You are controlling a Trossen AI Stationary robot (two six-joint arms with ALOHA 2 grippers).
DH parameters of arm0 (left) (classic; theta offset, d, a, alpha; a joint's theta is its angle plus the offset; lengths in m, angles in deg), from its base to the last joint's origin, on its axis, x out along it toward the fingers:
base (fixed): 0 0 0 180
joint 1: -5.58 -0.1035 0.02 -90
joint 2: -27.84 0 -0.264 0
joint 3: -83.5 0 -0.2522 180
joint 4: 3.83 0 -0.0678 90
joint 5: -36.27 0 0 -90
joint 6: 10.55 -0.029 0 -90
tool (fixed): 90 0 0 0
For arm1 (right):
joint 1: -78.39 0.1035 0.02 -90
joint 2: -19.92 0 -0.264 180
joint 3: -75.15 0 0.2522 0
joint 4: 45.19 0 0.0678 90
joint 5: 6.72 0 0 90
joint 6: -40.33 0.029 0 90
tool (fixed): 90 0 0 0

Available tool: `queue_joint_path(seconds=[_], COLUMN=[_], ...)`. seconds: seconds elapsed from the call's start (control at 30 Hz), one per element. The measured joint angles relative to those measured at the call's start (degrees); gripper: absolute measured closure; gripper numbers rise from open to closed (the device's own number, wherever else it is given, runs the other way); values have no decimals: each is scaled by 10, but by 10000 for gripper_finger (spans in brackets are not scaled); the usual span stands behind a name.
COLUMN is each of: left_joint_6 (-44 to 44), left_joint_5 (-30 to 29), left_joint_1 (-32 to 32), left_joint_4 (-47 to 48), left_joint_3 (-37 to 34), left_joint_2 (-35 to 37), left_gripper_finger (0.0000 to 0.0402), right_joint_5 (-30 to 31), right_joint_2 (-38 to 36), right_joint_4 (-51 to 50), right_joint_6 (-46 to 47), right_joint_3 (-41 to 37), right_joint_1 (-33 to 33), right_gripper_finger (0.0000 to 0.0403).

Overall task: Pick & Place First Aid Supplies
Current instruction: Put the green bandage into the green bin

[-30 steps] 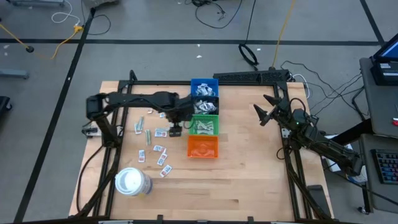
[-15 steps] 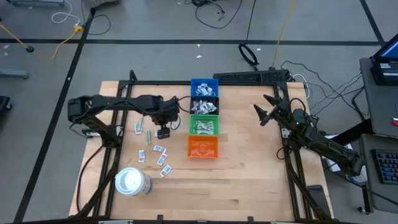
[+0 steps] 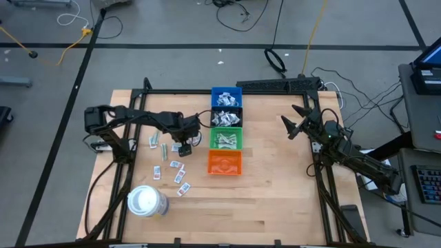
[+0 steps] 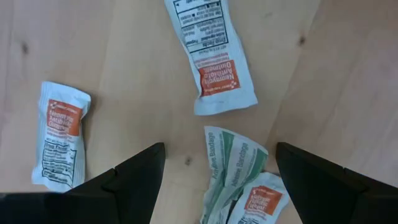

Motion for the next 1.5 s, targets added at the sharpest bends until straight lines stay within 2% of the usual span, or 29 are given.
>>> queue_joint_path(seconds=[0.13, 0.23, 0.33, 0.53, 0.57, 0.8, 1.2, 1.33, 1.5], left_joint_6=[-2, -17, -22, -12, -3, 15, 7, 9, 11], left_joint_5=[-4, 6, 14, 18, 18, 22, 26, 36, 38], left_joint_1=[0, -1, 0, 0, 0, 1, 0, 0, 12], left_joint_4=[-9, -15, -18, -16, -16, 33, 133, 145, 168], left_joint_3=[1, 1, 1, 1, 1, 8, 42, 45, 116], left_joint_2=[-4, -5, -5, -5, -5, 16, 119, 115, 64], left_gripper_finger=[96, 128, 192, 367, 384, 398, 400, 400, 401], right_joint_5=[0, 0, 0, 0, 0, 0, 0, 0, 0], right_joint_2=[0, 0, 0, 0, 0, 0, 0, 0, 0], right_joint_4=[0, 0, 0, 0, 0, 0, 0, 0, 0], right_joint_6=[0, 0, 0, 0, 0, 0, 0, 0, 0], right_joint_3=[0, 0, 0, 0, 0, 0, 0, 0, 0], right_joint_1=[0, 0, 0, 0, 0, 0, 0, 0, 0], right_gripper_finger=[9, 9, 9, 9, 9, 9, 9, 9, 9])
